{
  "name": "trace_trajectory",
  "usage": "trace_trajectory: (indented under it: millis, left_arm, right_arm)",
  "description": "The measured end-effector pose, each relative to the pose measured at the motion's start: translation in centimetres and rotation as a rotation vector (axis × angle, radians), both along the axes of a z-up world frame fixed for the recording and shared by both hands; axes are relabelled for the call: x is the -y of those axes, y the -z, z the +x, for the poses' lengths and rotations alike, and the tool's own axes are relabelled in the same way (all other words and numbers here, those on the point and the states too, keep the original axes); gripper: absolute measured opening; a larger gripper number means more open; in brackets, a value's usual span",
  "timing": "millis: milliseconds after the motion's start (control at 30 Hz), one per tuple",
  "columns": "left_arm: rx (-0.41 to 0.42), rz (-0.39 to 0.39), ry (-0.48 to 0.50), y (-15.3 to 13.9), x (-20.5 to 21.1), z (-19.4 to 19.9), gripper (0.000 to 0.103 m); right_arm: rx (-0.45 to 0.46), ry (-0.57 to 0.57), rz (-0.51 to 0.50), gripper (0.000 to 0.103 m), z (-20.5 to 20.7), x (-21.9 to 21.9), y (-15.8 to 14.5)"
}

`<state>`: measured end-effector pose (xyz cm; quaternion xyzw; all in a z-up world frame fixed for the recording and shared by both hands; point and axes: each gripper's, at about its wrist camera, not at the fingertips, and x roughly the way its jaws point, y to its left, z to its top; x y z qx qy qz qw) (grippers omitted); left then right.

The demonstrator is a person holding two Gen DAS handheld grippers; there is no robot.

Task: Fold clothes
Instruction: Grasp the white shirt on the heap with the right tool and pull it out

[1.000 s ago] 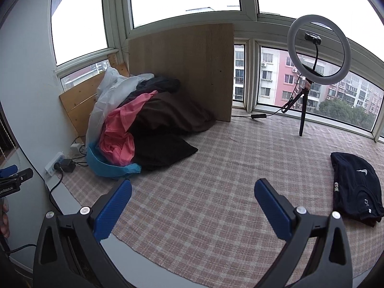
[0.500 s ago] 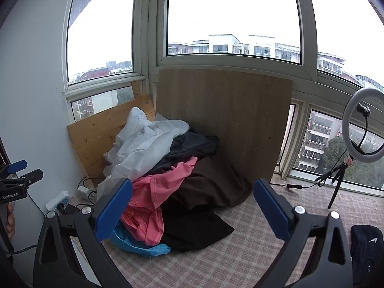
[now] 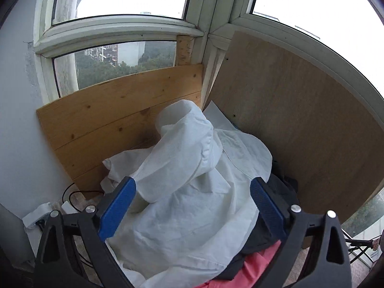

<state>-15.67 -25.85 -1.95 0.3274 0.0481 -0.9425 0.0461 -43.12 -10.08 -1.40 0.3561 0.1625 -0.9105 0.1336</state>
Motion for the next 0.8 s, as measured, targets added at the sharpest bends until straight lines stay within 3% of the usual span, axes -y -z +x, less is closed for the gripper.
trace_trajectory:
  millis: [100, 133, 167, 200, 300, 367, 500, 633, 733, 800]
  left_arm:
    - [0.018, -0.01, -0.05, 0.6, 1.7, 0.7, 0.092]
    - [0.022, -0.01, -0.066, 0.7, 2.2, 0.9, 0.092]
    - [0.024, -0.008, -0.081, 0.7, 2.7, 1.0, 0.092]
    - [0.023, -0.005, -0.092, 0.7, 3.1, 1.1, 0.092]
    - [0.018, 0.004, -0.117, 0.5, 3.9, 1.2, 0.092]
    - [-0.003, -0.011, -0.113, 0.0, 3.7, 1.4, 0.092]
    - [-0.034, -0.038, -0.093, -1.0, 3.1, 1.3, 0.092]
    - [-0.064, -0.044, -0.044, -2.1, 2.1, 0.9, 0.092]
    - [-0.082, -0.047, 0.007, -2.8, 0.9, 0.2, 0.092]
    - [-0.095, -0.048, 0.054, -3.3, -0.2, -0.4, 0.092]
  right_arm:
    - [0.03, -0.048, 0.038, 0.096, -1.8, 2.3, 2.6]
    - [0.012, -0.072, 0.046, 0.077, -1.7, 2.8, 2.9]
    - [-0.001, -0.097, 0.055, 0.03, -1.5, 3.2, 3.0]
    - [0.008, -0.104, 0.061, 0.011, -1.7, 3.5, 2.9]
    - [0.046, -0.096, -0.056, 0.003, -2.4, 2.4, 0.6]
    - [-0.001, -0.092, -0.118, 0.003, -2.0, 1.3, -2.9]
    - [-0.176, -0.08, -0.276, 0.002, 1.2, -2.9, -12.7]
    - [-0.368, -0.056, -0.336, 0.002, 8.0, -8.5, -20.9]
    - [-0.522, -0.007, -0.372, 0.002, 14.8, -14.2, -25.4]
    - [-0.577, 0.056, -0.399, 0.002, 19.2, -18.9, -27.5]
